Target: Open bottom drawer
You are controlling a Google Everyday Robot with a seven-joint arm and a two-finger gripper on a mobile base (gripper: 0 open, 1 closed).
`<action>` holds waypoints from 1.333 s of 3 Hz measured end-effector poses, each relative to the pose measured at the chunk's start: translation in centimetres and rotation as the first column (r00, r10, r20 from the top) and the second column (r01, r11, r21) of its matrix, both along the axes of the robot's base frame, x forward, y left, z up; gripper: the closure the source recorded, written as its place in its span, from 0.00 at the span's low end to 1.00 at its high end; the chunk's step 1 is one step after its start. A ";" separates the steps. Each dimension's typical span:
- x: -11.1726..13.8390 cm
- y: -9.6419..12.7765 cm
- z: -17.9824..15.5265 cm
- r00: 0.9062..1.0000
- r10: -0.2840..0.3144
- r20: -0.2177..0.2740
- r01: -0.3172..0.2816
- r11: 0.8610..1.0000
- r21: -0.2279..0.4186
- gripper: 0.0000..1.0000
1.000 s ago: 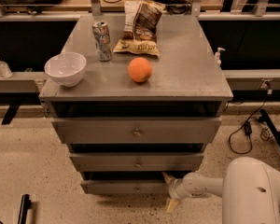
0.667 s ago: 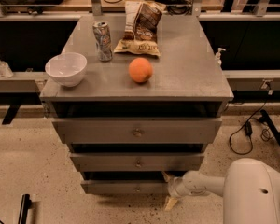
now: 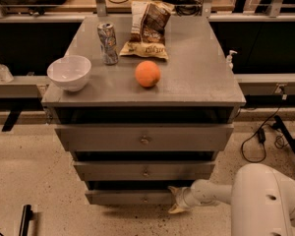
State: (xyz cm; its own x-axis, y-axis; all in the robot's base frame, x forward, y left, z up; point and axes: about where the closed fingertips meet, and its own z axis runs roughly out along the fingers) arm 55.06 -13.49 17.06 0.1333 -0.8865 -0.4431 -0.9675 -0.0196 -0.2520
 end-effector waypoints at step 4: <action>-2.1 -0.4 1.3 0.999 0.031 -0.011 -0.031 0.999 0.021 1.00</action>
Offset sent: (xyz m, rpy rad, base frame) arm -0.0522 -0.0089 0.0538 0.0620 -0.0285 0.1297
